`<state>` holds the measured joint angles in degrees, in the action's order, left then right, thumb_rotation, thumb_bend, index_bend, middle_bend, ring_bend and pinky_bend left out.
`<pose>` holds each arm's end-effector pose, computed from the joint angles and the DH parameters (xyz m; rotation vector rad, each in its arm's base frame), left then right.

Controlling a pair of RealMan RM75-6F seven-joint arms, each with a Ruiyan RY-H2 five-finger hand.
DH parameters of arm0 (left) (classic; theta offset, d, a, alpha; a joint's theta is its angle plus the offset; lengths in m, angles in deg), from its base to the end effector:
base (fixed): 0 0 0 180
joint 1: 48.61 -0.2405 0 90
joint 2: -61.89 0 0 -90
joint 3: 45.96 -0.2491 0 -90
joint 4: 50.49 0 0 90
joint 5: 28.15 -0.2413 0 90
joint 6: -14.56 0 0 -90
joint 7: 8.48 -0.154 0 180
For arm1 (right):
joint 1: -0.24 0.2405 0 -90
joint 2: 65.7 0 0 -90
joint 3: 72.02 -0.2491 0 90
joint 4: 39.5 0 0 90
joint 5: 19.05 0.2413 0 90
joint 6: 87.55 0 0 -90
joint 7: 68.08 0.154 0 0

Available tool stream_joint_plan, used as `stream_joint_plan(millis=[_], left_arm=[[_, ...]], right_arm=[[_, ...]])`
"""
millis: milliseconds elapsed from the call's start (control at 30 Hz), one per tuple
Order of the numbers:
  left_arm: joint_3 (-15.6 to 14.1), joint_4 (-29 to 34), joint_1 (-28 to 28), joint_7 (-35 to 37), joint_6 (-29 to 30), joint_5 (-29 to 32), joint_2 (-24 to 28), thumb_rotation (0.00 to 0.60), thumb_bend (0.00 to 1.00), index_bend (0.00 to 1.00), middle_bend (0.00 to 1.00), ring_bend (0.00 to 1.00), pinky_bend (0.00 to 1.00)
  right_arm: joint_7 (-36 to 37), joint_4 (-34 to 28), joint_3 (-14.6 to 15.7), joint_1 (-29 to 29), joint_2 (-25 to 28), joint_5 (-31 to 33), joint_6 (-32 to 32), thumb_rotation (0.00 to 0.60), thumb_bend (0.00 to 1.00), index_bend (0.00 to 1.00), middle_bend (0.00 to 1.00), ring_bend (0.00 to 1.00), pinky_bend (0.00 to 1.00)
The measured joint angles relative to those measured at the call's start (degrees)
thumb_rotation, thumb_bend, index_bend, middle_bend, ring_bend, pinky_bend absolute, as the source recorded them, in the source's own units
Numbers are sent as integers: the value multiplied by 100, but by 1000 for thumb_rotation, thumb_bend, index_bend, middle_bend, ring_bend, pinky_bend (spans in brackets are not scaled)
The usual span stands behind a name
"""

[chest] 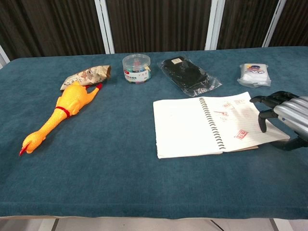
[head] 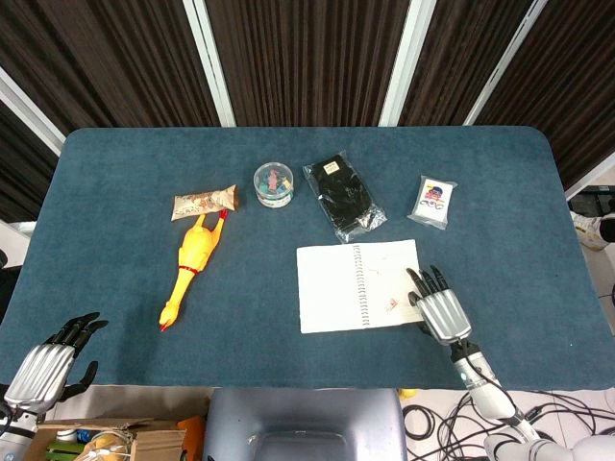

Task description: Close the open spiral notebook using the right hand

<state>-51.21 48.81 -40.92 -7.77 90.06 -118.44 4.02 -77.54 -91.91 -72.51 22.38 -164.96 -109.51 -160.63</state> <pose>-0.3061 0.1657 0.1042 -1.6310 -1.0869 -0.7767 -0.2965 -0.2818 -0.0507 1.8034 -0.6019 0.7945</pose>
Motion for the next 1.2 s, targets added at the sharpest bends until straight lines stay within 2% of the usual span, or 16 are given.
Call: stream_joint_plan(millis=[300,633,900,1067,1200], left_arm=[[0,3,-17,31,43,-13,11,600,503,202,117,119,361],[3,-7,-20,74,49,-4,22,600,503,201,116,120,361],[1,3,-10,72,24,0,27,600,505,202,116,119,361],[5,3,-14,89,30,13,34,600,503,201,116,120,361],[5,10,-12,82,19,19,35,600,503,201,116,120,361]], right_arm=[[-316,-458,-75,78,114,-144,-253,600,421,694,112,98,96],[-1094,-1376,-171,305,433,-365,-309,600,422,701,114,98,96],[-1898,-2277,-250,584,741,-483,-10,600,422,697,114,98,96],[-2320,-2572,-293,773,853,-529,243,600,422,693,114,97,96],[-2309,-2619,-314,938,833,-509,517,600,422,690,115,97,96]])
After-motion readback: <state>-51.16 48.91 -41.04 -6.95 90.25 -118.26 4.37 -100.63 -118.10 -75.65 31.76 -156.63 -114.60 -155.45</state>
